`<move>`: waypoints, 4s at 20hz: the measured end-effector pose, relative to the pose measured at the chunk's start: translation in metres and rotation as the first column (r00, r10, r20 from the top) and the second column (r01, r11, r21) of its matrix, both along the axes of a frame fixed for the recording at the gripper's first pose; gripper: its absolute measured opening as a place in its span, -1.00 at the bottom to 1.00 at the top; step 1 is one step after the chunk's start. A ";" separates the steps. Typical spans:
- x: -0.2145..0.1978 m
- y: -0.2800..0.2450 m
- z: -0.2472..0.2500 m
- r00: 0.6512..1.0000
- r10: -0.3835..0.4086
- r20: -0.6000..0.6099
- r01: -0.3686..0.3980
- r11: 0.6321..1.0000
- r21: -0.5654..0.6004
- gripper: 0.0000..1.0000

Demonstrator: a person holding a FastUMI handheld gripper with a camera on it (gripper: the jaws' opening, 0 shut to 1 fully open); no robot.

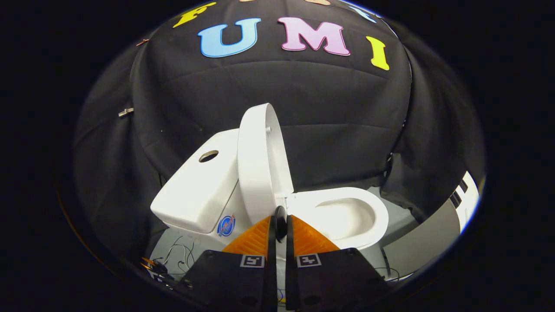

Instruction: Open the toilet lid.

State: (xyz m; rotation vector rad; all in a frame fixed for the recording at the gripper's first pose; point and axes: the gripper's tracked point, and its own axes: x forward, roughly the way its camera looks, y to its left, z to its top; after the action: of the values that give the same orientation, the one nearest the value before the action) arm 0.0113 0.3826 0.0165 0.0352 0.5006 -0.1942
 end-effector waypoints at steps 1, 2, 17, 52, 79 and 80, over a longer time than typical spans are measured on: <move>0.002 0.006 0.000 1.000 0.005 0.002 -0.005 1.000 -0.006 -0.73; 0.004 0.011 -0.001 1.000 0.013 0.001 -0.013 1.000 -0.015 -0.70; 0.018 0.038 0.008 0.990 0.137 0.026 -0.132 0.983 -0.129 0.46; -0.049 -0.028 0.128 0.902 0.308 0.301 -0.336 0.941 0.043 1.00; -0.007 -0.262 0.087 0.874 0.176 0.453 -0.129 0.983 -0.133 0.98; -0.007 -0.263 0.086 0.876 0.176 0.449 -0.129 0.983 -0.133 0.98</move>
State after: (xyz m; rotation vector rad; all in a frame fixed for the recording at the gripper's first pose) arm 0.0045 0.1193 0.1027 -0.0559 0.0158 -0.0503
